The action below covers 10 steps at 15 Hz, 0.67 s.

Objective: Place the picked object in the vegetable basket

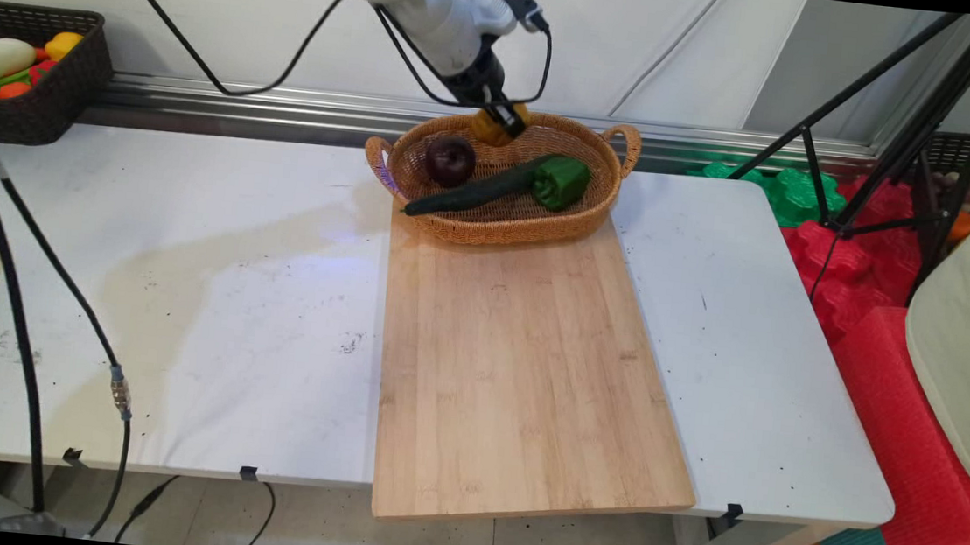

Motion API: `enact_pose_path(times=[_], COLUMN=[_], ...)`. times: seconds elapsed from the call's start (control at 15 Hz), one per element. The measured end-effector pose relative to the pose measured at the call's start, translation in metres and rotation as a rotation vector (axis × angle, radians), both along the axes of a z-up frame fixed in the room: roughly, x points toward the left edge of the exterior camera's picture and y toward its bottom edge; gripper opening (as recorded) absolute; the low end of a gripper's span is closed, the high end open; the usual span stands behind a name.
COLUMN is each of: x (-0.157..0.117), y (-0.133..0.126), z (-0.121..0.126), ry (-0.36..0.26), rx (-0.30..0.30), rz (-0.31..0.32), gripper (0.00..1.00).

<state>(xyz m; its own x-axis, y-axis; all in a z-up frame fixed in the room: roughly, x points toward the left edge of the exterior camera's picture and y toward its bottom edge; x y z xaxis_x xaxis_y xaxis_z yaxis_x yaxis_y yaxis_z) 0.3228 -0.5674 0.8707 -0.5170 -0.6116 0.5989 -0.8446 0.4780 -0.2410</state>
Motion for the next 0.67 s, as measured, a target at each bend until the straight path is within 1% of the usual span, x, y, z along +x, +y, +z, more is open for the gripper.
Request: enact_pose_path(times=[0.2, 0.47, 0.53, 0.67], x=[0.003, 0.005, 0.004, 0.003], y=[-0.005, -0.008, -0.008, -0.006], z=[-0.02, -0.035, -0.037, -0.038], ry=[-0.004, -0.003, 0.0, 0.007], rx=[0.031, 0.054, 0.057, 0.06], rz=[0.01, 0.014, 0.011, 0.0], gripper=[0.0, 0.0, 1.0, 1.0])
